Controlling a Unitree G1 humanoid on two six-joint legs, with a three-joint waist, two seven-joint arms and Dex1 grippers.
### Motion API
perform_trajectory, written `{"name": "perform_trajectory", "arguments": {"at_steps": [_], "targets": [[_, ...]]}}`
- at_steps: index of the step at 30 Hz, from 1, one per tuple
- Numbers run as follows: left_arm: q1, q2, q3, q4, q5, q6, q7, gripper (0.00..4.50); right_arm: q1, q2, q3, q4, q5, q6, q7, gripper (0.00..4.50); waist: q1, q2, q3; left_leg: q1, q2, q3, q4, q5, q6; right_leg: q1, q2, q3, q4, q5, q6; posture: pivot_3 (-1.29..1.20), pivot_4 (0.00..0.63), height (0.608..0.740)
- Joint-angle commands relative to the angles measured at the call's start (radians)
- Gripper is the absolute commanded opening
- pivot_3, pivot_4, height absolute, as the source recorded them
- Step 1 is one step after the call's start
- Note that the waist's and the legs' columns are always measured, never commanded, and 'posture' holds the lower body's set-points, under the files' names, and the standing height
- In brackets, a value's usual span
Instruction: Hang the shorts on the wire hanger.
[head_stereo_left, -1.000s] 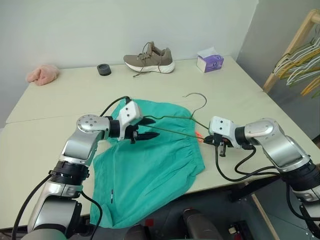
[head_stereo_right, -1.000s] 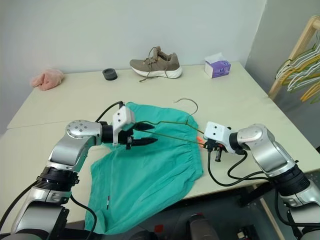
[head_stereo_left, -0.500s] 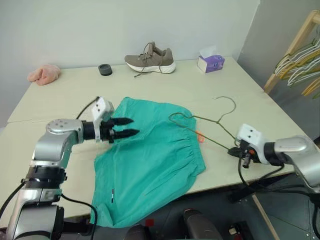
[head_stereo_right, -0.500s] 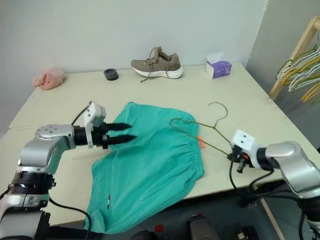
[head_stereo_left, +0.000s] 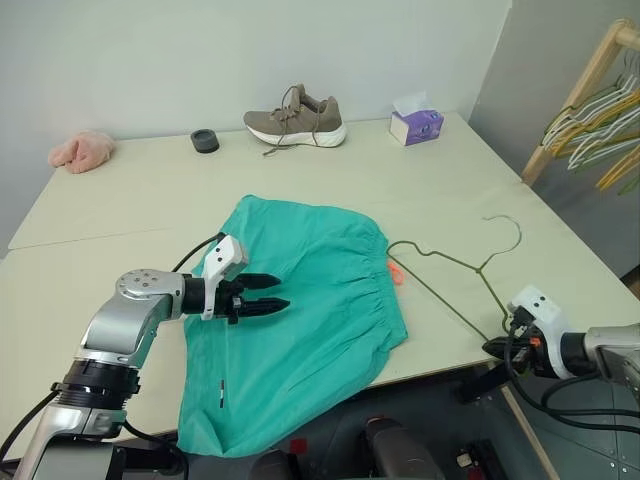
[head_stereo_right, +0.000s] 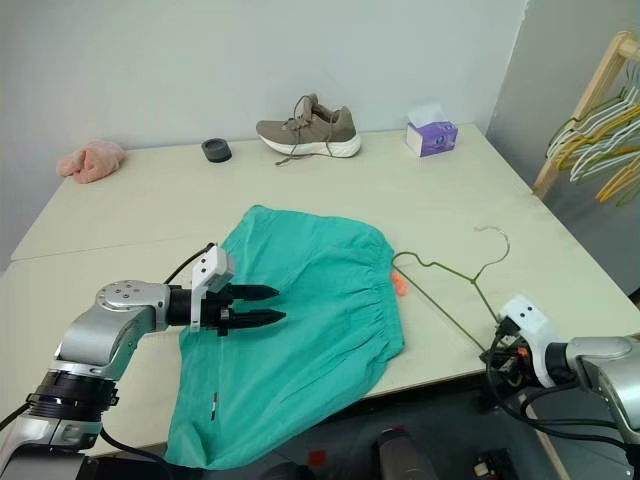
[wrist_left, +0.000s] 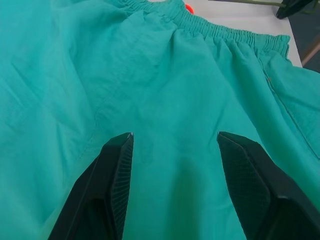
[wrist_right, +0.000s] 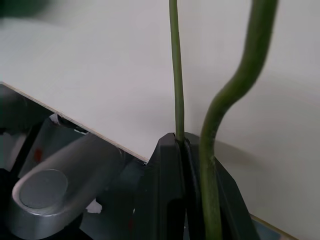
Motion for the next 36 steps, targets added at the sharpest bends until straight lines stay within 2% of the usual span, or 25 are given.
{"name": "perform_trajectory", "arguments": {"at_steps": [1, 6, 14, 21, 36], "targets": [[-0.006, 0.007, 0.004, -0.035, -0.002, -0.013, -0.003, 2.81, -0.026, -0.017, 0.02, 0.003, 0.027, 0.019, -0.01, 0.0, -0.002, 0.0, 0.0, 0.0, 0.0, 0.0, 0.0, 0.0, 0.0, 0.0, 0.0, 0.0, 0.0, 0.0, 0.0, -0.28, 0.106, 0.74], [0.001, 0.01, 0.005, -0.047, -0.001, -0.017, 0.001, 2.81, -0.051, -0.017, 0.041, 0.009, 0.077, 0.079, -0.01, 0.0, -0.005, 0.0, 0.0, 0.0, 0.0, 0.0, 0.0, 0.0, 0.0, 0.0, 0.0, 0.0, 0.0, 0.0, 0.0, -0.27, 0.106, 0.74], [0.026, 0.005, 0.009, -0.083, -0.005, -0.016, 0.011, 2.81, -0.097, -0.003, -0.007, 0.064, 0.177, 0.225, -0.037, 0.0, -0.004, 0.0, 0.0, 0.0, 0.0, 0.0, 0.0, 0.0, 0.0, 0.0, 0.0, 0.0, -0.001, 0.0, 0.0, -0.26, 0.109, 0.74], [0.038, -0.002, 0.019, -0.1, -0.007, -0.02, 0.032, 2.81, -0.137, 0.025, -0.021, 0.111, 0.22, 0.259, -0.074, 0.0, 0.0, 0.0, 0.0, -0.001, 0.0, 0.0, 0.0, 0.0, 0.0, 0.0, 0.0, 0.0, -0.001, 0.0, 0.0, -0.25, 0.107, 0.74], [0.06, 0.003, 0.026, -0.105, -0.011, -0.032, 0.051, 2.81, -0.215, 0.002, 0.067, 0.035, 0.339, 0.289, -0.037, 0.0, 0.013, 0.0, 0.0, -0.001, 0.0, 0.0, 0.0, 0.0, 0.0, 0.0, 0.0, 0.0, -0.001, 0.0, 0.0, -0.23, 0.098, 0.74]]}}
